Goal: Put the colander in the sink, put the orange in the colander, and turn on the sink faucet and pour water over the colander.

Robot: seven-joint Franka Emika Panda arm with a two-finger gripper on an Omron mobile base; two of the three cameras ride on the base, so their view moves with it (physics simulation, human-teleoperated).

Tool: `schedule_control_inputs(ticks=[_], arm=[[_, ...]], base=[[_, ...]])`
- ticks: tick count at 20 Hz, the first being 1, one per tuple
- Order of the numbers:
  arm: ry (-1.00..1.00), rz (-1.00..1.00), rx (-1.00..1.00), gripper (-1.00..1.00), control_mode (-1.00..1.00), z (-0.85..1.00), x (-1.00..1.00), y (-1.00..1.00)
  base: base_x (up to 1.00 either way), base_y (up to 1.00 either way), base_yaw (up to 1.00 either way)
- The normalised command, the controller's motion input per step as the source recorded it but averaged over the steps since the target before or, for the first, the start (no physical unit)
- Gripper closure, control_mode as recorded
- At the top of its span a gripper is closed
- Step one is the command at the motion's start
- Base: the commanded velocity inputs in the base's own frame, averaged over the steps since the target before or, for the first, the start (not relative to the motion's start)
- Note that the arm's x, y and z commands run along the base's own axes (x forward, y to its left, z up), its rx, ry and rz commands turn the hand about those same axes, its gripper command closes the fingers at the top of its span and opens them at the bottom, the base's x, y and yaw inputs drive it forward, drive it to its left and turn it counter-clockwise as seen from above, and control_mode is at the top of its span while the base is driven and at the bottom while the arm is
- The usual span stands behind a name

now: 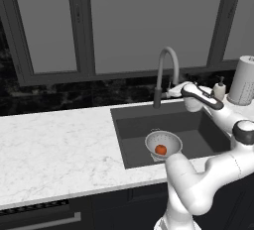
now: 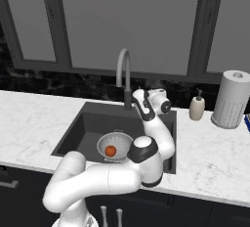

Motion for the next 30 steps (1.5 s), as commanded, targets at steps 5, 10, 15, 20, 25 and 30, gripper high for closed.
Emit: schedule_control_inputs(ticks=[5,10,15,20,25,30], arm=[[0.07,0.00,0.00,-1.00,-1.00,-0.07,0.29,0.00],[0.05,0.00,0.00,-1.00,-1.00,-0.05,0.12,0.00],[0.05,0.00,0.00,-1.00,-1.00,-0.04,0.01,0.01],[0.01,0.00,0.00,-1.00,-1.00,0.00,-0.01,0.00],[0.00,0.00,0.00,-1.00,-1.00,0.00,0.00,0.00],[0.00,0.00,0.00,-1.00,-1.00,0.00,0.00,0.00]], base=[[0.00,0.00,0.00],[0.00,0.00,0.00],[0.00,0.00,0.00],[0.00,0.00,0.00],[0.00,0.00,0.00],[0.00,0.00,0.00]])
